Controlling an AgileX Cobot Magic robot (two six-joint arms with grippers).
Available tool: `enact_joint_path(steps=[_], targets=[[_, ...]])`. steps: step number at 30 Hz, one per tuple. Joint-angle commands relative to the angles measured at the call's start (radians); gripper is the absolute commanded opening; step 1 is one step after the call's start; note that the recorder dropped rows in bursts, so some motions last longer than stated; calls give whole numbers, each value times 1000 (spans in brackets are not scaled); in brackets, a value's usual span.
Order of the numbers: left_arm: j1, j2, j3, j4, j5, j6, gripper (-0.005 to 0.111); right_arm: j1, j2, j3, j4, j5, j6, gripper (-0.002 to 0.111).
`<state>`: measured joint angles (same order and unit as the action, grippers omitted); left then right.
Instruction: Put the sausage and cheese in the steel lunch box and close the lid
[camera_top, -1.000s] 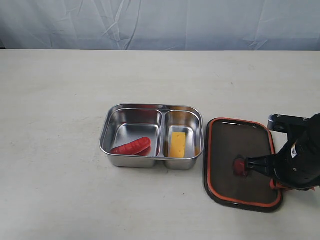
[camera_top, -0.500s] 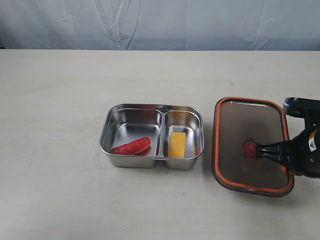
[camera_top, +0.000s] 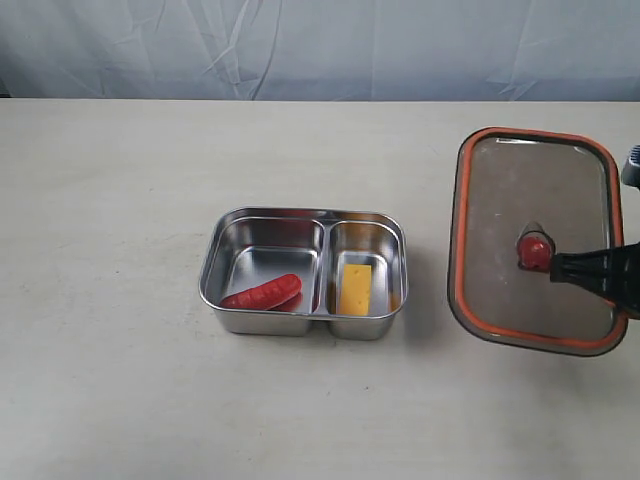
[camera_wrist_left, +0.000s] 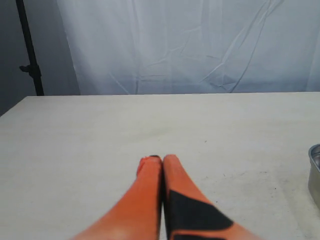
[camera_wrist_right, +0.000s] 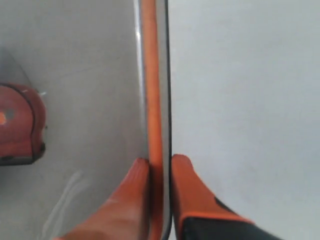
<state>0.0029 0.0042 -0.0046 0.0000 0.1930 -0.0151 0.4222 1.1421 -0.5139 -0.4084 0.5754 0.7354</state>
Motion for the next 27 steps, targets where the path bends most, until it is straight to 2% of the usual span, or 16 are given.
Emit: enact_joint_path(steps=[1, 2, 3, 4, 5, 6, 8, 9, 10, 11, 13, 14, 18, 20, 23, 27], targets=[[5, -4, 5, -184, -178, -35, 0, -4, -63, -1, -12, -20, -16, 0], [5, -4, 5, -241, -278, -47, 0, -4, -82, -1, -12, -26, -27, 0], [5, -4, 5, -315, -310, -92, 0, -4, -92, -1, -10, -34, -30, 0], [5, -4, 5, -483, -327, -198, 0, -2, -112, -1, -10, -35, -35, 0], [5, -4, 5, -535, -315, -248, 0, -2, -121, -1, 0, -37, -46, 0], [5, -4, 5, -580, -199, -340, 0, -2, -133, -1, 20, -39, -65, 0], [5, -4, -7, -642, -3, -340, 0, -2, -141, -1, 71, -64, -122, 0], [5, -4, -23, -737, 98, -245, 0, -2, -141, -1, 131, -81, -195, 0], [1, -4, -45, -895, 171, -61, 0, -2, -141, -1, 181, -97, -270, 0], [-6, -4, -63, -1172, 255, 234, 0, -2, -141, -1, 250, -114, -357, 0], [-6, 47, -65, -1601, 378, 610, 0, -2, -141, -1, 362, -134, -482, 0], [-6, 106, -65, -1663, 418, 677, 0, -2, -141, -1, 401, -138, -532, 0], [-6, 333, -67, -1678, 611, 811, 9, -2, -141, -1, 541, -140, -697, 0], [-6, 434, -72, -1744, 698, 928, 21, -2, -141, -1, 622, -142, -781, 0], [-6, 558, -121, -1744, 766, 1040, 43, -2, -141, -1, 712, -142, -885, 0], [-6, 700, -212, -1744, 840, 1139, 54, -2, -141, -1, 763, -142, -943, 0]])
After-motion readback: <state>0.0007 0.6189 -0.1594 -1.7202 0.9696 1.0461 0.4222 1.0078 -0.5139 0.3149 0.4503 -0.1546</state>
